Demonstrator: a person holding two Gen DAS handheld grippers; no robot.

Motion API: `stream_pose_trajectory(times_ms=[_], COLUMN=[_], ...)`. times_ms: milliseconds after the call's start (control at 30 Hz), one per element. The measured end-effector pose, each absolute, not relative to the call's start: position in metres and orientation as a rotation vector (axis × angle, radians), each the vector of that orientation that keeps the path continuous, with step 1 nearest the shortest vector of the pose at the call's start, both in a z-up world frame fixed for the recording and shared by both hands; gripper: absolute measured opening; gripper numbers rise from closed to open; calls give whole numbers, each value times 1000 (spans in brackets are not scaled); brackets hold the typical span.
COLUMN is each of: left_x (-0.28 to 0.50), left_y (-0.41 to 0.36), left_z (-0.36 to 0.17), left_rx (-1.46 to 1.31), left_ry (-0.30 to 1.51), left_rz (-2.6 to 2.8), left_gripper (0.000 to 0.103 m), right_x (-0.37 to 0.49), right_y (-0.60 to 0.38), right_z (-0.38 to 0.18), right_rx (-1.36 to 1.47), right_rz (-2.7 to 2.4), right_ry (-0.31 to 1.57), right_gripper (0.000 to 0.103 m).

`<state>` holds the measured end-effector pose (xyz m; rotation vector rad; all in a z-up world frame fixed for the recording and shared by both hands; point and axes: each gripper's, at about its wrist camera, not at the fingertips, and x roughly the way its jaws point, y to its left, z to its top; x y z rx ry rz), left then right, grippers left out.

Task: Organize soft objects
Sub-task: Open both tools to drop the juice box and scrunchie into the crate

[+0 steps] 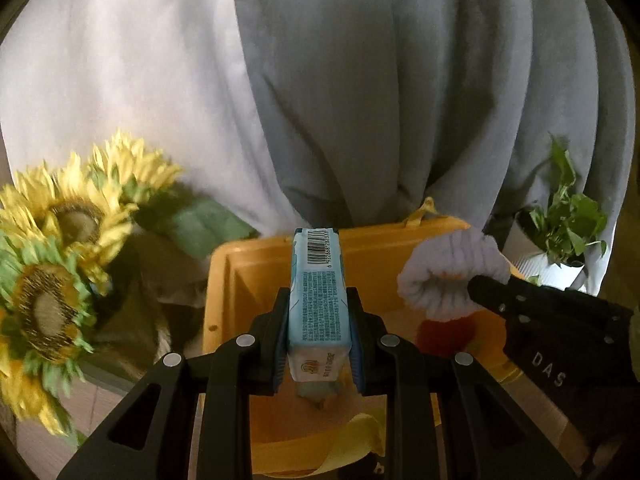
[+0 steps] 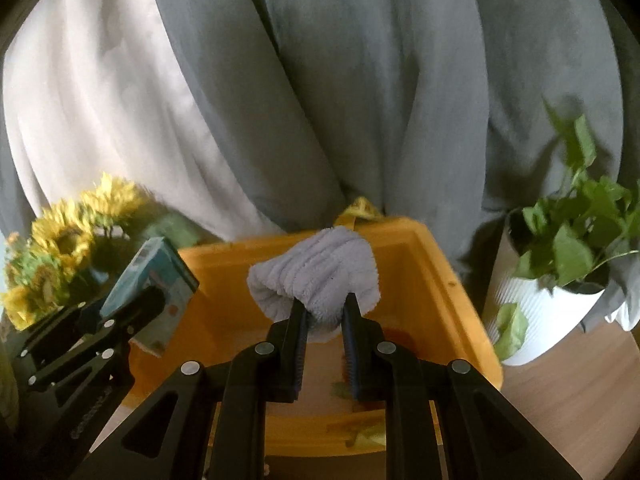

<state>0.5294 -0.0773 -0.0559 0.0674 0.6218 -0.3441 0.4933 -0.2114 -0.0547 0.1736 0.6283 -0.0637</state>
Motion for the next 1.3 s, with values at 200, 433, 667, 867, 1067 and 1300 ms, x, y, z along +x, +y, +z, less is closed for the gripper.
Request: stream_pose_trajectory(times_ms=[200, 433, 667, 867, 1067, 1300], left_x=[539, 543, 532, 513, 493, 469], left_y=[-83, -86, -83, -77, -70, -60], left_z=[-65, -68, -58, -41, -22, -4], left_rx=[64, 68, 75, 82, 83, 93], left_ry=[685, 698, 673, 630, 589, 533], left_rz=[-366, -357, -353, -357, -369, -380], left_gripper=[27, 46, 53, 53, 55, 56], right_x=[506, 510, 497, 479, 457, 428], right_y=[-207, -211, -220, -224, -221, -216], right_z=[-67, -70, -60, -47, -30, -13], right_rx=[170, 172, 186, 209, 212, 219], right_rz=[-52, -61, -102, -120, -131, -150], right_ry=[697, 724, 695, 663, 617, 569], right_gripper=[21, 42, 46, 46, 46, 49])
